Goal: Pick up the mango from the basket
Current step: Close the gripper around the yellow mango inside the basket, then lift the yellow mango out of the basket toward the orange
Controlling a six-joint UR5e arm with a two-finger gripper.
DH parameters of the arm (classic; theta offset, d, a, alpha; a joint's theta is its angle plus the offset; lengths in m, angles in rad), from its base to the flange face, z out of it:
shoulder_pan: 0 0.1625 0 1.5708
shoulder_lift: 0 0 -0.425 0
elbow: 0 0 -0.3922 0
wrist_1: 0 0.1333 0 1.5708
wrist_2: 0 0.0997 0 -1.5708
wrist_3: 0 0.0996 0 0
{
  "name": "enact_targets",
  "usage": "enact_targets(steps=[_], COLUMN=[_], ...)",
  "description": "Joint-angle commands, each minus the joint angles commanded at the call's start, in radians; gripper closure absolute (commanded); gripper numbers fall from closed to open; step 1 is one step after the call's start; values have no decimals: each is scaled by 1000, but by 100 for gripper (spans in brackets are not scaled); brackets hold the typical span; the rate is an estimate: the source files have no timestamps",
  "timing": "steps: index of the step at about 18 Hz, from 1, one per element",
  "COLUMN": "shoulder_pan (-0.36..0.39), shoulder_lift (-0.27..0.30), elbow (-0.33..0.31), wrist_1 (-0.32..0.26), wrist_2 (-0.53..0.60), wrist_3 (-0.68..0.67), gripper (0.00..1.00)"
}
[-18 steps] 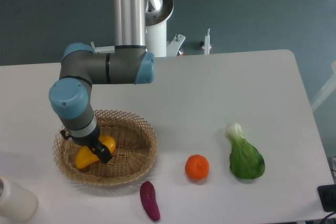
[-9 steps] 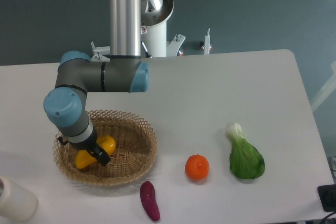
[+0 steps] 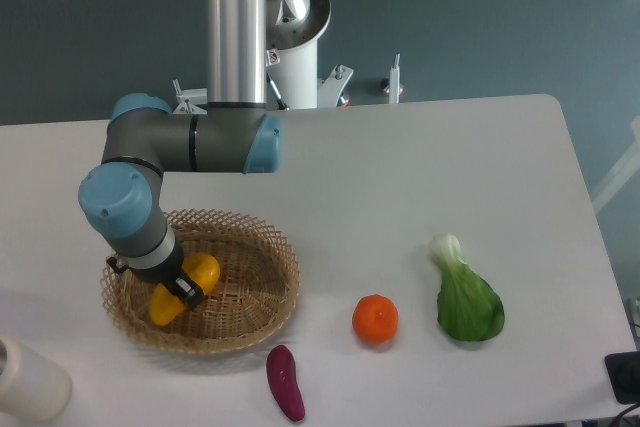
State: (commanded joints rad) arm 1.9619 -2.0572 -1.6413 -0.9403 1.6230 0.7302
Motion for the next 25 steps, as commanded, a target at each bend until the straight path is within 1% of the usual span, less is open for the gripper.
enact_targets(steps=[2,5,9,11,13,15,20,22,25], shoulder_pan=[12,64,141,192,238,271,360,393,420], shoulder_lift=[23,72,120,137,137,135,134,132,135], elbow=[-2,-9,1,5,24,32,29,29,21], wrist_1=[0,-6,-44,-49,-51,-51,-51,-52,-66], wrist_2=[2,-3,-6,-9,-11,-11,-2,0,3], wrist_3=[9,47,104,161,213,224,333,398,475], gripper=[66,67,67,67,67,66,66,64,64])
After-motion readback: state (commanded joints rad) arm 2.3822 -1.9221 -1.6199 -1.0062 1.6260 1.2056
